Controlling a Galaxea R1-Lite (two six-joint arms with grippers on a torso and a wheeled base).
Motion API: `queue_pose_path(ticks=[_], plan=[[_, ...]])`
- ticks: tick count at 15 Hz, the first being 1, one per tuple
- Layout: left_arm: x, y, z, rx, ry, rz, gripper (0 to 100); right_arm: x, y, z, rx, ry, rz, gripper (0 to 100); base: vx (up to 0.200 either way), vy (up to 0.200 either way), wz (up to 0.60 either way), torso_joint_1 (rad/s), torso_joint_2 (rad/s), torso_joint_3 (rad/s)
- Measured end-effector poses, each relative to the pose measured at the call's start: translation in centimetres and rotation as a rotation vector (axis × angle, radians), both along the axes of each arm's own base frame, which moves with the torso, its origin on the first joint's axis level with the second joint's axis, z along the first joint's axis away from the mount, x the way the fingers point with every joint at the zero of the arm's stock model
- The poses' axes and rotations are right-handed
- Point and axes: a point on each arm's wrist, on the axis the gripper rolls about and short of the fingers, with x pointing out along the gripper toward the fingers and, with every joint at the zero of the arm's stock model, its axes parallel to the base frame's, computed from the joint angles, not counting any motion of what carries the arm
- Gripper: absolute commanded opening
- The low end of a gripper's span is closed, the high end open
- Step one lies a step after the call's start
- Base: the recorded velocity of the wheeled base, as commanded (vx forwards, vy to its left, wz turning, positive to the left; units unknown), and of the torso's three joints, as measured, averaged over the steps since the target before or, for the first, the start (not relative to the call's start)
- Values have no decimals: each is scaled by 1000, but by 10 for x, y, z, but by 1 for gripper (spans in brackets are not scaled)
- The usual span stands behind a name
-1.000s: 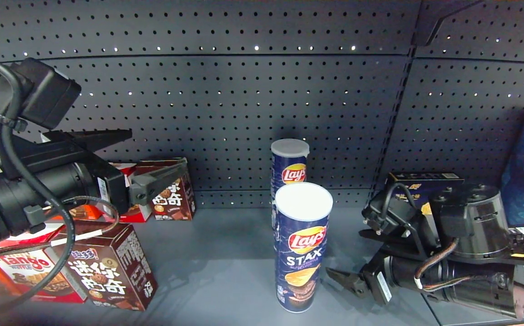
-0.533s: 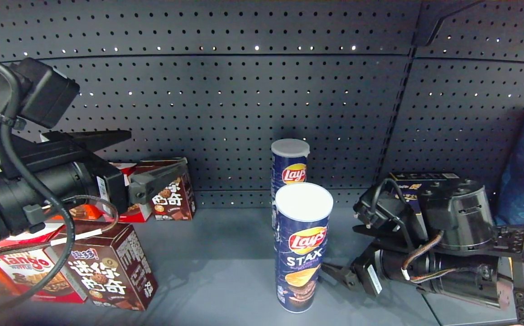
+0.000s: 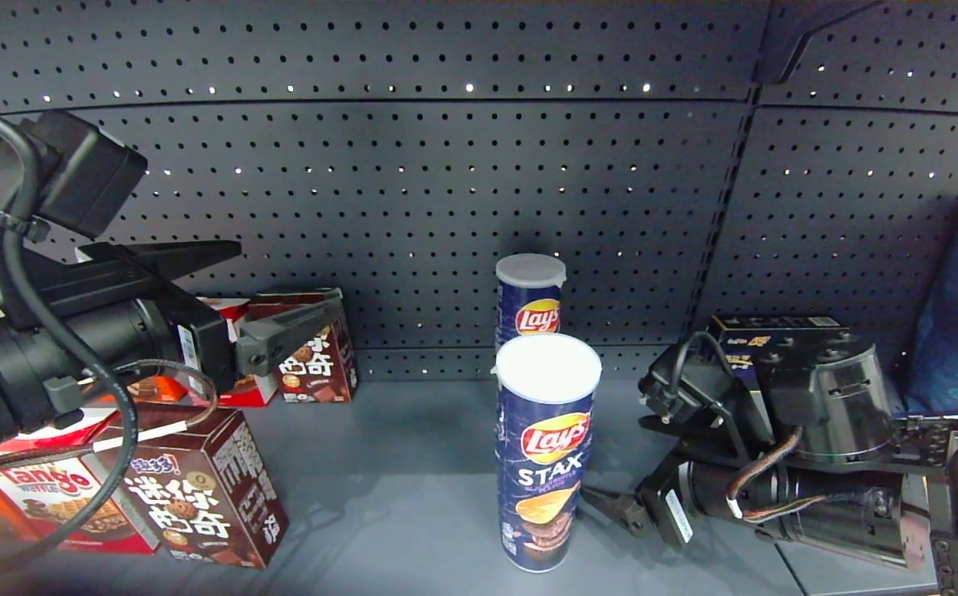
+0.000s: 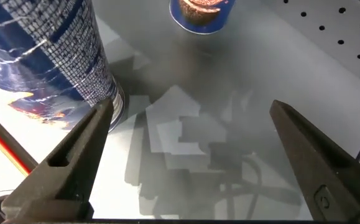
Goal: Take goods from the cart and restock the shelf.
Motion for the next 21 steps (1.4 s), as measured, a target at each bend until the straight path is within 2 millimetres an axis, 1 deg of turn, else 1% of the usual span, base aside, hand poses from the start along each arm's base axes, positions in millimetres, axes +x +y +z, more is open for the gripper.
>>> queue_pose_path(ticks=[3, 5, 7, 9, 11, 12, 13, 14, 16, 18, 19, 20, 21], plan=[[-1, 0, 1, -3, -6, 1, 100, -1, -4, 6, 19, -22, -11, 100, 0, 0, 0, 0, 0, 0], [-3, 2, 6, -20, -39, 6, 100, -1, -15, 25, 69, -90, -60, 100, 0, 0, 0, 0, 0, 0], [-14, 8, 15, -41, -89, 13, 100, -5, -41, 51, 130, -181, -148, 100, 0, 0, 0, 0, 0, 0], [-36, 17, 19, -54, -135, 19, 100, -16, -78, 73, 180, -273, -264, 100, 0, 0, 0, 0, 0, 0], [-68, 30, 17, -55, -192, 43, 100, -38, -119, 84, 206, -359, -411, 100, 0, 0, 0, 0, 0, 0], [-86, 37, 12, -41, -214, 62, 100, -52, -135, 84, 211, -391, -475, 100, 0, 0, 0, 0, 0, 0], [-106, 46, 5, -17, -224, 78, 100, -69, -149, 80, 215, -420, -534, 100, 0, 0, 0, 0, 0, 0], [-126, 53, -5, 13, -216, 86, 100, -86, -159, 70, 213, -431, -582, 100, 0, 0, 0, 0, 0, 0], [-165, 69, -34, 87, -139, 92, 100, -120, -170, 40, 201, -436, -660, 100, 0, 0, 0, 0, 0, 0], [-200, 83, -66, 124, -88, 96, 100, -147, -176, 10, 187, -444, -735, 100, 0, 0, 0, 0, 0, 0], [-212, 88, -85, 129, -76, 100, 100, -160, -178, -6, 179, -448, -769, 100, 0, 0, 0, 0, 0, 0], [-219, 91, -106, 129, -68, 105, 100, -172, -179, -20, 173, -446, -795, 100, 0, 0, 0, 0, 0, 0], [-222, 92, -124, 130, -54, 117, 100, -183, -179, -32, 163, -430, -813, 100, 0, 0, 0, 0, 0, 0]])
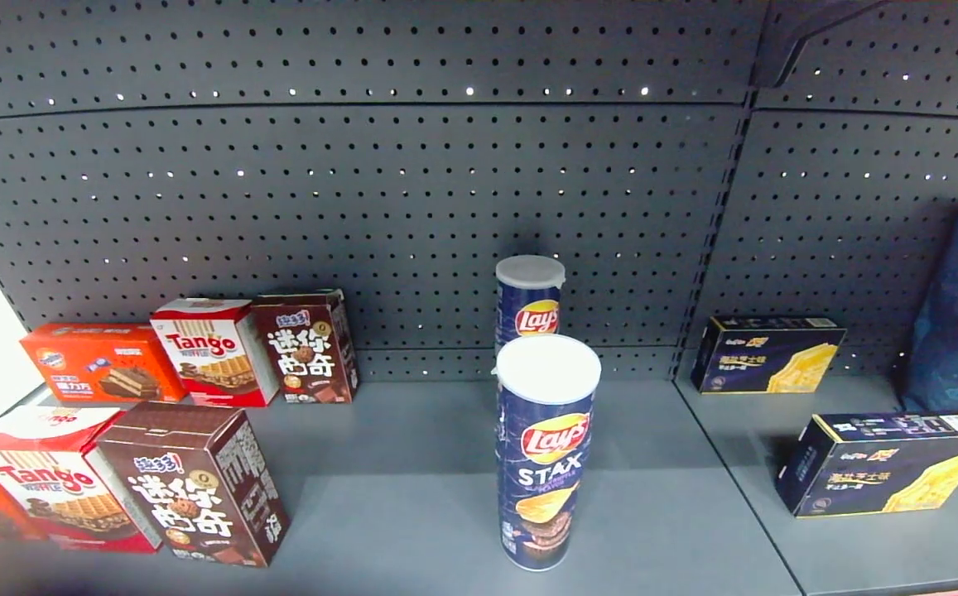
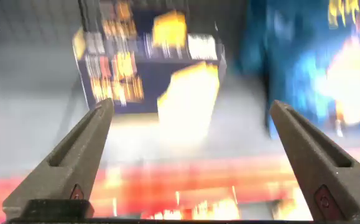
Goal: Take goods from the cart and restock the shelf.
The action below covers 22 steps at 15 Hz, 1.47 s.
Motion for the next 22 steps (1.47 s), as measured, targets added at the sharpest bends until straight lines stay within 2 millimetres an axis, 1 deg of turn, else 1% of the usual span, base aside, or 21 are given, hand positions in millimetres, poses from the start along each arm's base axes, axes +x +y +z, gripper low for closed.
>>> queue_pose_path(ticks=[1, 3, 4, 5, 6, 8, 12, 14, 17, 19, 22], plan=[[0, 0, -15, -12, -2, 17, 100, -12, 0, -12, 7, 4, -19, 100, 0, 0, 0, 0, 0, 0], [3, -1, -34, -35, -16, 41, 100, -26, 1, -28, 38, -20, -39, 100, 0, 0, 0, 0, 0, 0], [4, -2, -40, -48, -31, 47, 100, -30, 2, -36, 57, -7, -9, 100, 0, 0, 0, 0, 0, 0], [5, -2, -42, -59, -46, 47, 100, -32, 4, -39, 67, -10, 68, 100, 0, 0, 0, 0, 0, 0], [6, -2, -45, -73, -43, 45, 100, -34, 6, -45, 77, 27, 139, 100, 0, 0, 0, 0, 0, 0], [6, -3, -48, -104, -30, 18, 100, -35, 6, -47, 105, 18, 130, 100, 0, 0, 0, 0, 0, 0], [5, -7, -50, -120, -12, -155, 100, -36, 6, -48, 114, 6, 123, 100, 0, 0, 0, 0, 0, 0], [4, -8, -50, -129, -2, -209, 100, -36, 6, -48, 114, 5, 123, 100, 0, 0, 0, 0, 0, 0], [5, -8, -51, -178, 11, -175, 100, -36, 6, -48, 115, 4, 123, 100, 0, 0, 0, 0, 0, 0], [9, -8, -52, -232, -25, -134, 100, -36, 6, -48, 115, 4, 123, 100, 0, 0, 0, 0, 0, 0], [11, -9, -59, -241, -10, -117, 100, -36, 6, -48, 115, 4, 122, 100, 0, 0, 0, 0, 0, 0]])
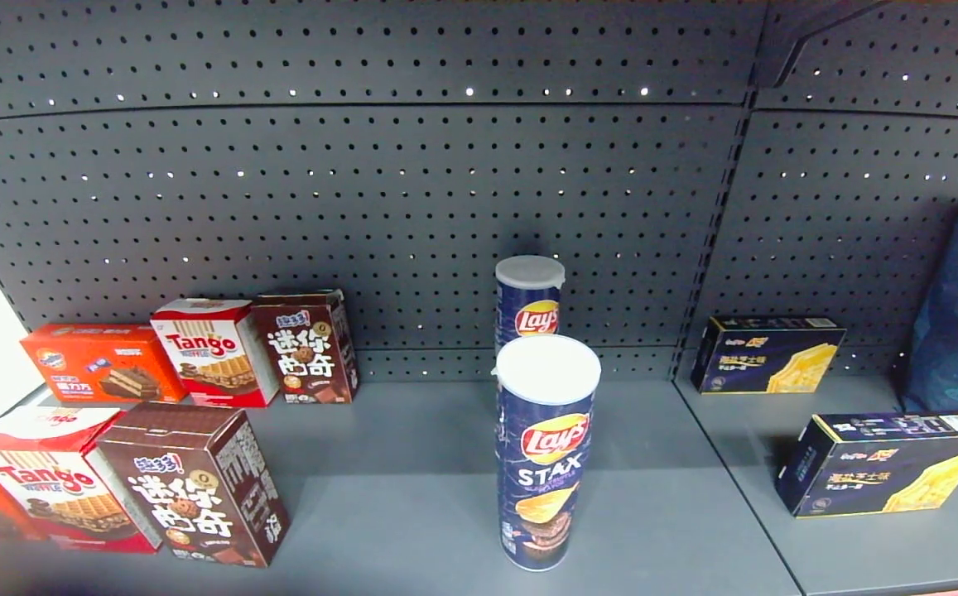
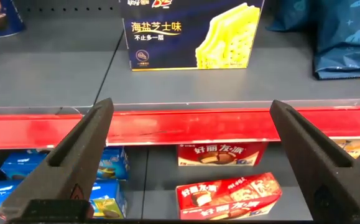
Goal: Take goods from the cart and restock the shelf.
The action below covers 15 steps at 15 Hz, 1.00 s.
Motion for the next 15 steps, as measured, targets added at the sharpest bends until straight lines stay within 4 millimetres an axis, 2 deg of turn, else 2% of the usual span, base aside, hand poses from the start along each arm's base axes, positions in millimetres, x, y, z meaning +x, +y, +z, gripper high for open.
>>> queue_pose_path(ticks=[2, 7, 15], plan=[[2, -2, 0, 1, 34, 49, 100, 0, 0, 0, 0, -1, 0, 100, 0, 0, 0, 0, 0, 0], [2, -7, 0, -63, 55, 338, 100, 0, 0, 0, 1, 0, 1, 100, 0, 0, 0, 0, 0, 0], [0, -7, -1, -73, 25, 363, 100, 0, 0, 0, 0, 1, 21, 100, 0, 0, 0, 0, 0, 0]])
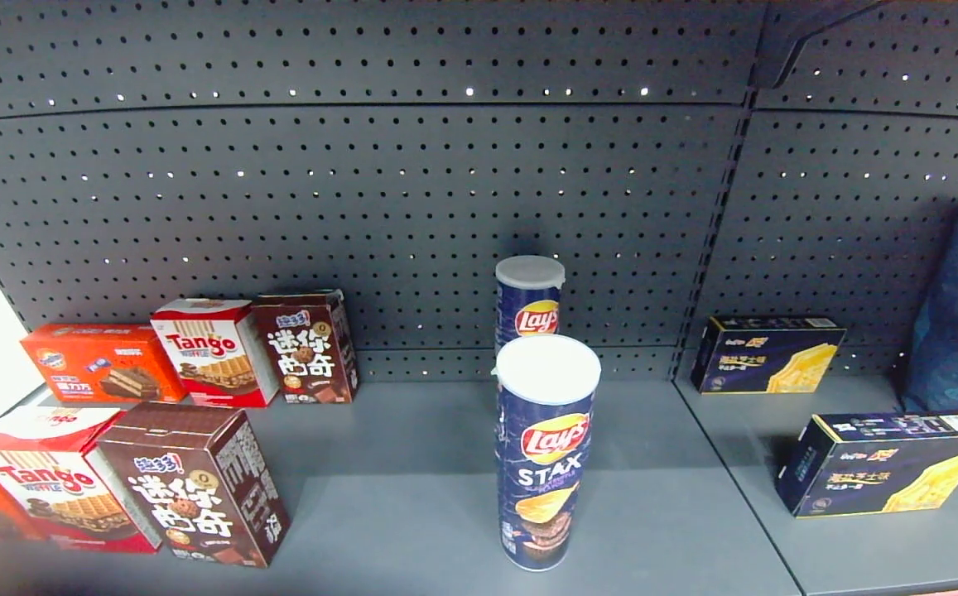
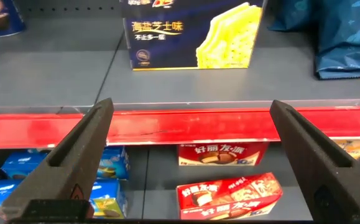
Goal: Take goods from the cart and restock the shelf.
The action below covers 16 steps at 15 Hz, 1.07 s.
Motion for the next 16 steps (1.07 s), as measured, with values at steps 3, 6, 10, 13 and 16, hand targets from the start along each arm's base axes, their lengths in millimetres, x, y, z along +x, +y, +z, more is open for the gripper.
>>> queue_pose_path(ticks=[3, 6, 10, 13, 16], plan=[[0, 0, 0, 0, -1, 0, 100, -3, -1, -1, 0, -33, 69, 100, 0, 0, 0, 0, 0, 0], [0, 0, 0, 0, -1, -1, 100, -5, -1, -1, 0, -61, 65, 100, 0, 0, 0, 0, 0, 0], [0, 0, 0, 0, -1, -1, 100, -5, -1, -1, 11, -71, 58, 100, 0, 0, 0, 0, 0, 0], [0, 0, 0, 0, -1, -1, 100, -6, -1, -1, 1, -72, 61, 100, 0, 0, 0, 0, 0, 0], [0, 0, 0, 0, -1, 0, 100, -6, -1, -1, 0, -72, 61, 100, 0, 0, 0, 0, 0, 0]])
